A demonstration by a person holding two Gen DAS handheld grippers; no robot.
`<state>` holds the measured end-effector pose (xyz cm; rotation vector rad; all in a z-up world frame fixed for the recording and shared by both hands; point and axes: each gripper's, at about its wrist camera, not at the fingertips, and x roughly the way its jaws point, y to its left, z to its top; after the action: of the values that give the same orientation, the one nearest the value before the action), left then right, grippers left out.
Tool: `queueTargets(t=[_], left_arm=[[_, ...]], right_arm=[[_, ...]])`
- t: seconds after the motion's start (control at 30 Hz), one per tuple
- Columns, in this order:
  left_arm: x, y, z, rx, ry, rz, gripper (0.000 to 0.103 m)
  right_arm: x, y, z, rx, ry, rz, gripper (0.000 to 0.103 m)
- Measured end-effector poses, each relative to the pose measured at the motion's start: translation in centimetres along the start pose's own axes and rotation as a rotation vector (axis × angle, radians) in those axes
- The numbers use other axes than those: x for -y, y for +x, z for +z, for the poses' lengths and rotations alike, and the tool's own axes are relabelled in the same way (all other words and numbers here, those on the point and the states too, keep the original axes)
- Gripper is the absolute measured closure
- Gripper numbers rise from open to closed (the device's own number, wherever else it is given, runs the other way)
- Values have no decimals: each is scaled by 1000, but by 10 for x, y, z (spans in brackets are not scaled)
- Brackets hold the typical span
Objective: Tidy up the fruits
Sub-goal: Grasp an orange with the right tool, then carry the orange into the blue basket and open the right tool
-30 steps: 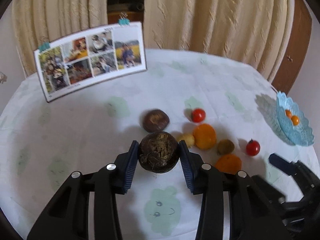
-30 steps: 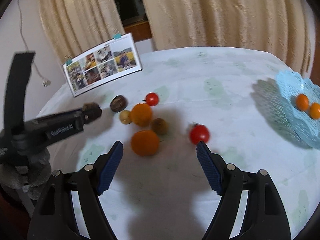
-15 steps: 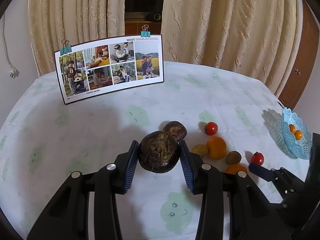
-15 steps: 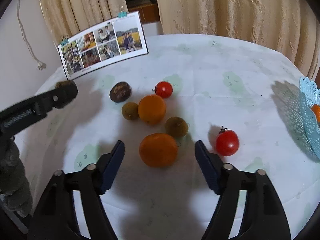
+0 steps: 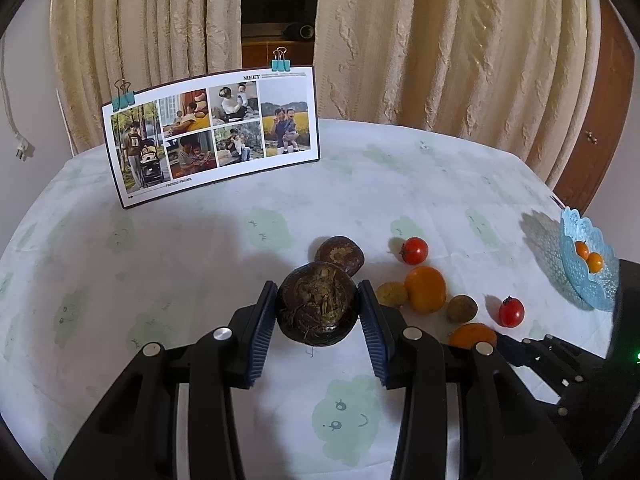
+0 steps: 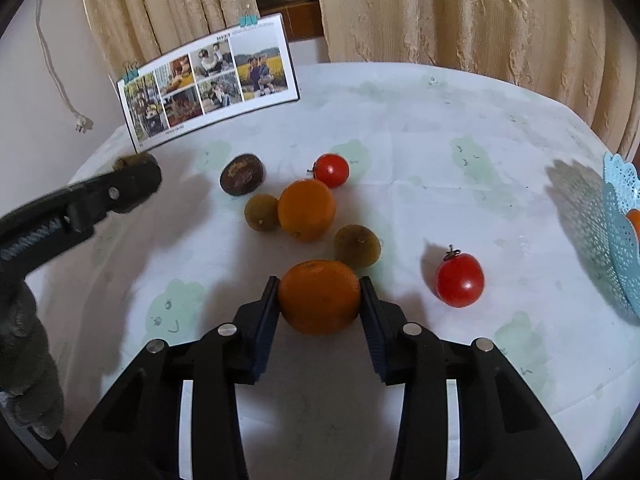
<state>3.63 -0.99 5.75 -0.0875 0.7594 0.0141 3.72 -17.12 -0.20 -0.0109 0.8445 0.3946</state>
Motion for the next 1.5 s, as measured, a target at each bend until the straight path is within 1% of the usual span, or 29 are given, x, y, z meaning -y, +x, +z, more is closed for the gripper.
queueTargets(t=[0.2, 0.4, 0.73, 1.2, 1.37, 1.5], left_arm=[[2, 0, -1, 3, 9, 4, 61], [6, -2, -2, 20, 26, 22, 61], [14, -3, -5, 25, 50, 31, 61], [22, -3, -7, 28, 79, 40, 61], [28, -3, -9, 24, 91, 39, 61], [32, -4, -8, 27, 97, 38, 61]], right_arm=[[8, -24, 4, 63, 30, 0, 62], [28, -49, 5, 126, 82, -22, 62], [90, -91, 5, 233, 216, -121, 62], [173, -127, -12, 305, 380, -277, 62], [202, -132, -19, 305, 426, -334, 62], [220, -132, -25, 298, 457, -358, 62]])
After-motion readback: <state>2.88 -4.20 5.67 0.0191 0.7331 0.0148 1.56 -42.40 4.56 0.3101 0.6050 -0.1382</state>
